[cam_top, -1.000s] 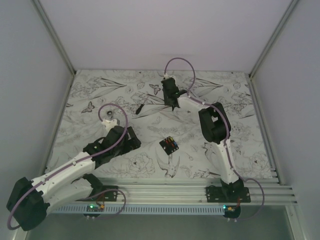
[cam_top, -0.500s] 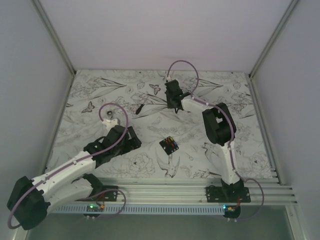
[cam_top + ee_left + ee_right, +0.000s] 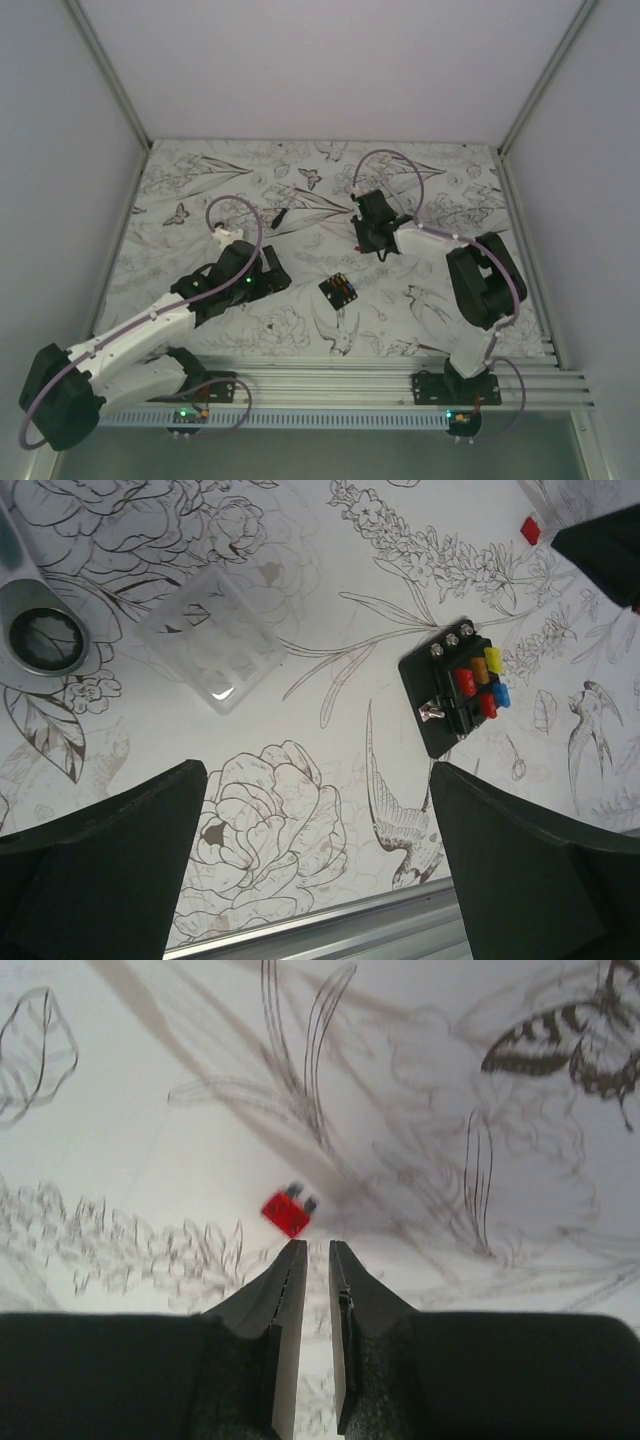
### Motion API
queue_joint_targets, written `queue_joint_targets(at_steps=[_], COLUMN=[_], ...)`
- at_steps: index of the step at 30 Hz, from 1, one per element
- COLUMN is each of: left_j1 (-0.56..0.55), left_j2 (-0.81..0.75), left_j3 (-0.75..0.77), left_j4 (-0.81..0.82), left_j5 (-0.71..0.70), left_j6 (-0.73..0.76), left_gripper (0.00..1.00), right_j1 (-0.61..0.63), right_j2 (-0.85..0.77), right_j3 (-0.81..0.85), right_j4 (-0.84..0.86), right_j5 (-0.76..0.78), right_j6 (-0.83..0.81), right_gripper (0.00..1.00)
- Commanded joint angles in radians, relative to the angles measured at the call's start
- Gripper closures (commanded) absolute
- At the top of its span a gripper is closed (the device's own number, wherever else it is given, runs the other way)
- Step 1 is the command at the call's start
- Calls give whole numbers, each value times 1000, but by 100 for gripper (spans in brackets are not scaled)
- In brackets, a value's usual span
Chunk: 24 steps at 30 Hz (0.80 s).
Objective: Snap on the fuse box
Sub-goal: Pick up the fuse from the center of the board.
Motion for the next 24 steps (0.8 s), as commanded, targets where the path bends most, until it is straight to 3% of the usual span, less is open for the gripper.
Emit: queue_joint_targets(at_steps=[1, 5, 9, 15, 24], left_j1=[5, 4, 4, 4, 4], left_j2=[36, 66, 85, 93, 84], left_j3=[43, 59, 66, 64, 46], left_j4=[-12, -7, -3, -1, -2], left_j5=[51, 72, 78, 76, 78], left_j6=[28, 30, 32, 26, 28], left_gripper=[0, 0, 0, 0, 0], right_j1=[-8, -6, 1, 79, 108], right_j2=[-113, -190, -237, -121, 9], right_j3=[-88, -179, -187, -83, -8], right_j4=[12, 30, 57, 37, 98], right_j5=[-79, -84, -22, 175, 248], right_j6=[-14, 3, 17, 167, 215], right_gripper=[79, 77, 69, 62, 53])
